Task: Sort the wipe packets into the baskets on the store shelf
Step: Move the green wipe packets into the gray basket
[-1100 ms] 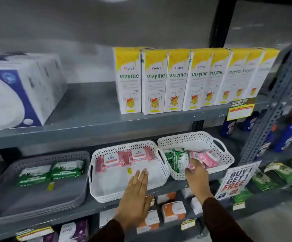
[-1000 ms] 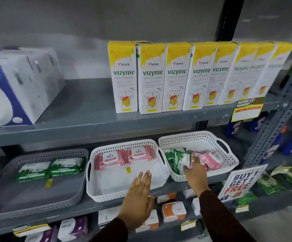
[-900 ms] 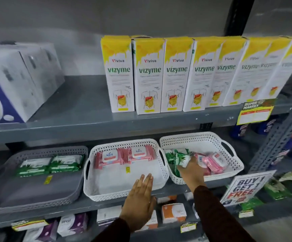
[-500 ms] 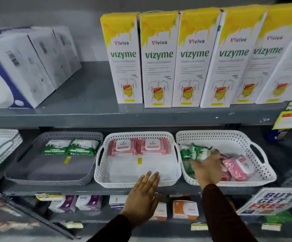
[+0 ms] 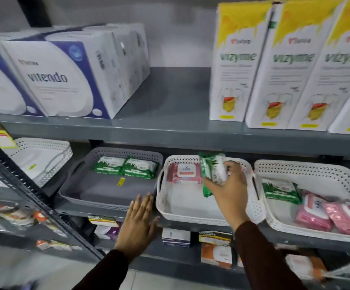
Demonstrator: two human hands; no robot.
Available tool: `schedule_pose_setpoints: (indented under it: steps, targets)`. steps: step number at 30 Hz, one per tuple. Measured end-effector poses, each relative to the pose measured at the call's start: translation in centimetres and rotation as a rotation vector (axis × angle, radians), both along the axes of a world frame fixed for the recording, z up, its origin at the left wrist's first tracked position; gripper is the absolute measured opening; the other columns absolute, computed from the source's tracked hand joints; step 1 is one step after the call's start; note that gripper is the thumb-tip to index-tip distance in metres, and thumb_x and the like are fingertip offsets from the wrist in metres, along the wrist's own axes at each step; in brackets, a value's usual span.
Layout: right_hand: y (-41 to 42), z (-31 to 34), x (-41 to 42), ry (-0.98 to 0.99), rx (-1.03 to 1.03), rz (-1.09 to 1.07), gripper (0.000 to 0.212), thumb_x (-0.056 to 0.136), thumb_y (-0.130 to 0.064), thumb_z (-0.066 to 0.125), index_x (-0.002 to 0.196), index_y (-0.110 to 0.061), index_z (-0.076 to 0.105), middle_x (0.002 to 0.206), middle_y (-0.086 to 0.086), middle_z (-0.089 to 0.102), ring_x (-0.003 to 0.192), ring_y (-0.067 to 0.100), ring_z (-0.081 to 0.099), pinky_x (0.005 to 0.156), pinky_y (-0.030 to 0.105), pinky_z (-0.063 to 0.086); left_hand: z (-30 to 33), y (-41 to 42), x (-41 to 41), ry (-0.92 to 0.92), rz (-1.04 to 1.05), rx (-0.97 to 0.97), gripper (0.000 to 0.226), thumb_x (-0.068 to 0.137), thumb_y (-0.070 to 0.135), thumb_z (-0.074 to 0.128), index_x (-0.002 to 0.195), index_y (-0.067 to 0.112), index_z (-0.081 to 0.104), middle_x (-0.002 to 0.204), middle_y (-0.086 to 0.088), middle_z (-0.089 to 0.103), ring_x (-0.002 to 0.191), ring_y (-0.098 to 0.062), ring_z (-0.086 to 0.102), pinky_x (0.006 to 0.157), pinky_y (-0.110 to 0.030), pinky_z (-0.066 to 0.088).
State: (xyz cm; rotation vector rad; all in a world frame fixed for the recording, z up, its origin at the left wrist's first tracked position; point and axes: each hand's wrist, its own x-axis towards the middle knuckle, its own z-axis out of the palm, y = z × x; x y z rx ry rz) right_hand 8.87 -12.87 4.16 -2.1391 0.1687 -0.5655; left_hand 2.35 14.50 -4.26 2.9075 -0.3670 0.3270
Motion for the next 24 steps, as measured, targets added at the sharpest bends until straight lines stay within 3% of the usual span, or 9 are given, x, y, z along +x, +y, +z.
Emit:
schedule_pose_setpoints:
  steps: [6,13,16,18,20,24]
  targets:
    - [14.0,-0.2,1.9,0.024,-0.149,0.19,0.061,0.066,-0.049,0.082,0.114,-0.025,0.053,0.109,0.0,0.066,0.096,0.024,0.062,0.066,0.032,0.049,0.0,6.7,0.2,0.003,-0.056,-0.012,0.059,0.099,0.042,0.036,0.145,0.005,0.038,0.152,-0.01,0.036,0.139,-0.026,0.033,0.116,-0.036,0.016]
    - [25.1,-2.3,5.1,0.127,-0.39,0.225,0.048,0.077,-0.05,0.072,0.111,-0.018,0.059,0.106,0.012,0.063,0.096,0.034,0.062,0.067,0.036,0.053,0.0,14.0,0.1,-0.035,-0.031,-0.05,0.057,0.1,0.042,0.034,0.144,0.007,0.04,0.149,-0.008,0.04,0.138,-0.021,0.035,0.115,-0.035,0.017]
    - [27.2,-4.5,6.0,0.284,-0.495,0.248,0.038,0.095,-0.037,0.057,0.121,-0.009,0.058,0.124,0.019,0.056,0.111,0.038,0.057,0.077,0.041,0.054,0.2,15.3,0.0,-0.037,-0.072,-0.032,0.056,0.1,0.041,0.034,0.145,0.007,0.039,0.15,-0.007,0.038,0.139,-0.02,0.033,0.114,-0.037,0.02]
    - [27.8,-5.8,6.2,0.369,-0.558,0.264,0.033,0.097,-0.021,0.051,0.126,-0.007,0.057,0.133,0.021,0.052,0.117,0.038,0.054,0.083,0.042,0.054,0.0,15.5,-0.1,-0.02,-0.071,-0.05,0.056,0.101,0.041,0.033,0.146,0.007,0.036,0.152,-0.007,0.036,0.141,-0.02,0.029,0.115,-0.039,0.019]
    - [27.9,-6.1,6.3,0.381,-0.548,0.304,0.031,0.094,-0.015,0.052,0.122,-0.004,0.06,0.13,0.022,0.054,0.114,0.038,0.057,0.082,0.042,0.055,-0.1,15.3,0.0,-0.008,-0.053,-0.077,0.057,0.102,0.043,0.03,0.147,0.008,0.035,0.153,-0.007,0.035,0.143,-0.021,0.026,0.116,-0.039,0.016]
    - [25.8,-3.5,5.5,0.306,-0.381,0.351,0.031,0.098,-0.024,0.048,0.117,-0.006,0.064,0.115,0.02,0.065,0.104,0.038,0.064,0.083,0.041,0.055,-0.2,12.6,0.2,-0.013,-0.112,-0.081,0.057,0.102,0.042,0.03,0.148,0.008,0.033,0.154,-0.006,0.03,0.144,-0.022,0.023,0.117,-0.038,0.011]
